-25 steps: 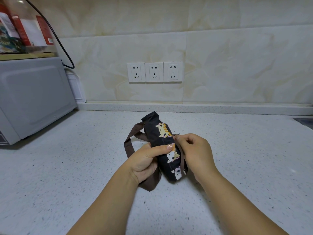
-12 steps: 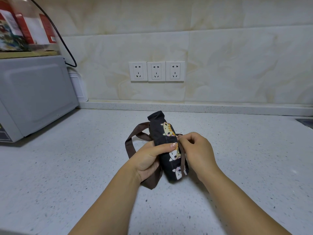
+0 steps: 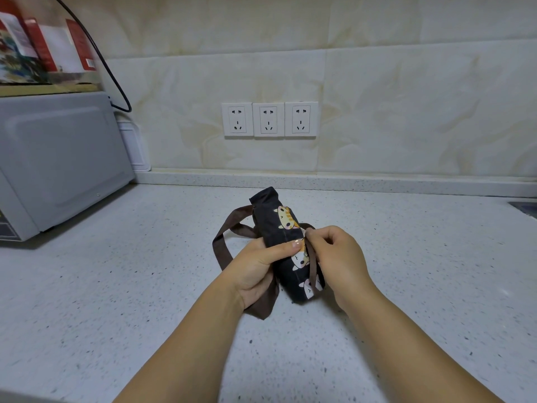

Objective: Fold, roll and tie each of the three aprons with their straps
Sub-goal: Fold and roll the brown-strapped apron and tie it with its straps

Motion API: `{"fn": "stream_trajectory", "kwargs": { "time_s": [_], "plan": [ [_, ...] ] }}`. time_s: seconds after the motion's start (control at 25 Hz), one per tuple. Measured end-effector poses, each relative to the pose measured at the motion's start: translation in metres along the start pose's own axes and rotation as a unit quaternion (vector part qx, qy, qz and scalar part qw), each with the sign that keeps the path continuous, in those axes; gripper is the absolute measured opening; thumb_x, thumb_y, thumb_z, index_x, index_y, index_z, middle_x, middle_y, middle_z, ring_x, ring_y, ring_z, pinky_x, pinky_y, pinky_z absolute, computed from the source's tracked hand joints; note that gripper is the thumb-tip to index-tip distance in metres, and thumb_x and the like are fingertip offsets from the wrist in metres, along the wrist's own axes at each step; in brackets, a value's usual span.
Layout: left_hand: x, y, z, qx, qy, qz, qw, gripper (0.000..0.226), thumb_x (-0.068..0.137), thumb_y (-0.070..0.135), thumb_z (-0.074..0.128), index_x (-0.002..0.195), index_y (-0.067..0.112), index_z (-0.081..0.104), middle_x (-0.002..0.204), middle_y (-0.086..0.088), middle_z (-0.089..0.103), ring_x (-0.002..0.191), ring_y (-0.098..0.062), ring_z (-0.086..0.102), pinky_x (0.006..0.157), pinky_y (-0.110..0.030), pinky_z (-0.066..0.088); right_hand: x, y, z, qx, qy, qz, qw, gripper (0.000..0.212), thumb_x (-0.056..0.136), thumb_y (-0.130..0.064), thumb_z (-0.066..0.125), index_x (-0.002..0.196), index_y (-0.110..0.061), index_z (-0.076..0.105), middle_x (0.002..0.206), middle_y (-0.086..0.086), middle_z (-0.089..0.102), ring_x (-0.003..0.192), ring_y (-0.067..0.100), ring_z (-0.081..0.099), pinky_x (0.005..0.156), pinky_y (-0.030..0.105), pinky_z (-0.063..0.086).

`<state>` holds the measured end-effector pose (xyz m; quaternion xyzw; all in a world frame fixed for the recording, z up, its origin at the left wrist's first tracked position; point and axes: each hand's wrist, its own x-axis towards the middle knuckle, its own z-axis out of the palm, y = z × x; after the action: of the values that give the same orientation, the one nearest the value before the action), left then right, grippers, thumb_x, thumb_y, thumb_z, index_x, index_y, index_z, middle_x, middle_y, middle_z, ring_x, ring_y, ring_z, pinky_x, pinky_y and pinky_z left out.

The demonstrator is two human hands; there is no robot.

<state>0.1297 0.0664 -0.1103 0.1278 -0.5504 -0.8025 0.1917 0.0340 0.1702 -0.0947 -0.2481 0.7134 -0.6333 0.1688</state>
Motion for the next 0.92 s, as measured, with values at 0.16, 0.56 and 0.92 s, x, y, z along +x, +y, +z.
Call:
{"fn": "stream_trajectory", "kwargs": {
  "time_s": [0.16,0.56,0.92],
  "plan": [
    [-0.002,-0.001,0.010,0.204,0.078,0.051,0.974,0.024,0.091,0.033,0.066,0.108,0.018,0.072,0.100,0.001,0.076,0.096,-0.012,0.071,0.083,-0.020,0.052,0.001,0.001,0.003,0.070,0.054,0.051,0.995,0.022,0.100,-0.030,0.049,0.091,-0.011,0.058,0.086,0.009,0.066,0.065,0.019,0.061,0.041,0.020,0.044],
    [0.007,-0.012,0.010,0.525,0.151,0.137,0.826,0.060,0.075,0.090,0.034,0.107,0.046,0.061,0.102,0.014,0.064,0.092,-0.004,0.063,0.077,-0.036,0.055,0.006,-0.002,-0.005,0.160,0.080,0.065,0.982,0.026,0.102,-0.025,0.045,0.094,-0.007,0.060,0.084,0.004,0.073,0.073,0.017,0.069,0.062,0.030,0.051],
    [0.004,-0.004,0.012,0.425,0.198,0.064,0.881,0.051,0.073,0.072,0.059,0.070,0.021,0.065,0.058,-0.005,0.050,0.051,-0.006,0.043,0.055,-0.020,0.035,0.019,-0.009,-0.028,0.279,0.146,0.063,0.947,0.035,0.103,-0.015,0.040,0.072,-0.008,0.054,0.067,0.006,0.060,0.053,0.009,0.057,0.059,0.020,0.055]
  ]
}}
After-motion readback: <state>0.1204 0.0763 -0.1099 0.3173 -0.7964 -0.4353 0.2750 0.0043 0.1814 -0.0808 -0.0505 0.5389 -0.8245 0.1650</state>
